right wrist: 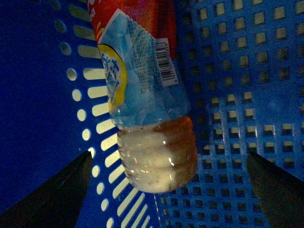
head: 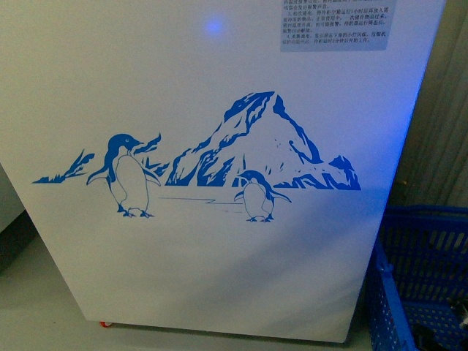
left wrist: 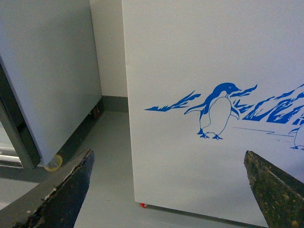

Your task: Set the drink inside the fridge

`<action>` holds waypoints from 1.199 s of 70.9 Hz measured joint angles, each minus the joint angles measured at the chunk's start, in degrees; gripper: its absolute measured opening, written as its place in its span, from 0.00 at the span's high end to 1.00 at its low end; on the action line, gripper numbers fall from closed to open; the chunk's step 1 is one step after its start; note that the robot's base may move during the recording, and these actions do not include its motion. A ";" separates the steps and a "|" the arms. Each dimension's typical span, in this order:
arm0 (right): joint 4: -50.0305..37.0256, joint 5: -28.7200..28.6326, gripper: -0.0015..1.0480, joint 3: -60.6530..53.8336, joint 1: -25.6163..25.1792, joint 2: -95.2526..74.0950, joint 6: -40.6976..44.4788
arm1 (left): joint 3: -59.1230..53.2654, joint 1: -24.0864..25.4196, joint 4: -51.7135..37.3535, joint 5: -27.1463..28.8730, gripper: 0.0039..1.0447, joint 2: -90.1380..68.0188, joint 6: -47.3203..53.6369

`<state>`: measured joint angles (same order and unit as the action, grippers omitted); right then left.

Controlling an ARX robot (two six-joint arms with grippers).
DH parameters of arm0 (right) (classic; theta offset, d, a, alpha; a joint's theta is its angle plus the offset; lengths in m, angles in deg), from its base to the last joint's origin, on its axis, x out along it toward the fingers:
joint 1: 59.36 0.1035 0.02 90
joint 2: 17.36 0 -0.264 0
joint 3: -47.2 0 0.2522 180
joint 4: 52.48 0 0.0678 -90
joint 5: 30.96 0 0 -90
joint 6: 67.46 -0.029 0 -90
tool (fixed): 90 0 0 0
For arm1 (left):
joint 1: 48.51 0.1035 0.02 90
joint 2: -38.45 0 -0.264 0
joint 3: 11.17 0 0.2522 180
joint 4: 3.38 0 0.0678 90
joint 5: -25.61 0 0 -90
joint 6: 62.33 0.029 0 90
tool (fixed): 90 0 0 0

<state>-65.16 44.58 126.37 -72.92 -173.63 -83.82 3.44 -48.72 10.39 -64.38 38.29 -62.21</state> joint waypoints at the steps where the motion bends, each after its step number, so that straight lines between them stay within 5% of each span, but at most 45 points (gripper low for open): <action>1: 0.09 -0.07 0.07 0.33 0.11 -0.31 -0.15 | 0.00 0.00 0.00 -0.02 0.08 0.00 0.00; 68: 18.18 10.97 0.07 20.98 4.50 -13.92 1.25 | 0.00 0.00 0.00 0.00 0.08 0.00 0.00; 85: 17.86 13.53 0.38 18.78 4.39 -13.05 4.87 | 0.00 0.00 0.00 0.00 0.08 0.00 0.00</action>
<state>-47.30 58.11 145.15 -68.53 -186.68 -78.95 3.44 -48.72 10.39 -64.38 38.29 -62.21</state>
